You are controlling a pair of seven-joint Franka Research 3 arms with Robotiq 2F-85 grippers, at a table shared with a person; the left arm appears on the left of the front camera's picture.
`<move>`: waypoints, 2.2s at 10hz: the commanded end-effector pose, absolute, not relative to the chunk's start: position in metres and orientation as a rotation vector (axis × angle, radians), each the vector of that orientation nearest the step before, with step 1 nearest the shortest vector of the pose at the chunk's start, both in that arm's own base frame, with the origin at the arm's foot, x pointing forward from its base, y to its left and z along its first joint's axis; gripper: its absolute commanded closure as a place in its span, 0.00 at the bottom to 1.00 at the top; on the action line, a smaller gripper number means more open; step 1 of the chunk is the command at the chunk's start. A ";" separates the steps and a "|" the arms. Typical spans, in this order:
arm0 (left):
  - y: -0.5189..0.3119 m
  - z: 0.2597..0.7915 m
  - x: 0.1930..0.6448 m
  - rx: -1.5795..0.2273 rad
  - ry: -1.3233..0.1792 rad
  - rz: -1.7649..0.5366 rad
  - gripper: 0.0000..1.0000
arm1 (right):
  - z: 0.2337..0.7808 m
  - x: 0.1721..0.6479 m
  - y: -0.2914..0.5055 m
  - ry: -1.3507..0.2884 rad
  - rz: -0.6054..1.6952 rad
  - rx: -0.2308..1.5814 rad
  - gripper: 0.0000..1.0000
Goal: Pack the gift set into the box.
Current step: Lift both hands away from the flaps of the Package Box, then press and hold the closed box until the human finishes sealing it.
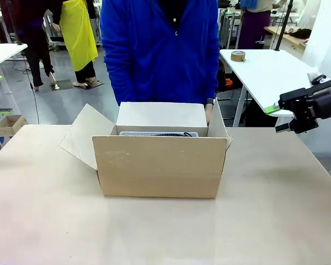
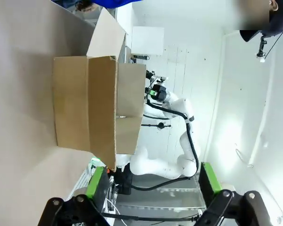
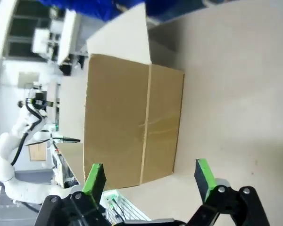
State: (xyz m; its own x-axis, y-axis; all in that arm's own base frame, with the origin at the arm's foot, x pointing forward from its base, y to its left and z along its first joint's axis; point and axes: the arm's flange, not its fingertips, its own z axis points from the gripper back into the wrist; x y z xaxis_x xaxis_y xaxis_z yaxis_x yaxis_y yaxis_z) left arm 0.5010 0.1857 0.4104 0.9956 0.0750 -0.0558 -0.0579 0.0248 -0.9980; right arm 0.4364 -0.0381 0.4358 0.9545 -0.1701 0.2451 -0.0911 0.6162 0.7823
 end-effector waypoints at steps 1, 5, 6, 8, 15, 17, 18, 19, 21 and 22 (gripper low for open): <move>0.169 0.465 0.477 -1.450 -0.016 -0.012 0.00 | 0.481 0.439 -0.035 -0.339 0.089 0.926 0.00; 0.169 0.465 0.477 -1.450 -0.016 -0.012 0.00 | 0.481 0.439 -0.035 -0.339 0.089 0.926 0.00; 0.169 0.465 0.477 -1.450 -0.016 -0.012 0.00 | 0.481 0.439 -0.035 -0.339 0.089 0.926 0.00; 0.169 0.465 0.477 -1.450 -0.016 -0.012 0.00 | 0.481 0.439 -0.035 -0.339 0.089 0.926 0.00; 0.169 0.465 0.477 -1.450 -0.016 -0.012 0.00 | 0.481 0.439 -0.035 -0.339 0.089 0.926 0.00; 0.169 0.465 0.477 -1.450 -0.016 -0.012 0.00 | 0.481 0.439 -0.035 -0.339 0.089 0.926 0.00; 0.169 0.465 0.477 -1.450 -0.016 -0.012 0.00 | 0.481 0.439 -0.035 -0.339 0.089 0.926 0.00; 0.169 0.465 0.477 -1.450 -0.016 -0.012 0.00 | 0.481 0.439 -0.035 -0.339 0.089 0.926 0.00; 0.169 0.465 0.477 -1.450 -0.016 -0.012 0.00 | 0.481 0.439 -0.035 -0.339 0.089 0.926 0.00; 0.169 0.465 0.477 -1.450 -0.016 -0.012 0.00 | 0.481 0.439 -0.035 -0.339 0.089 0.926 0.00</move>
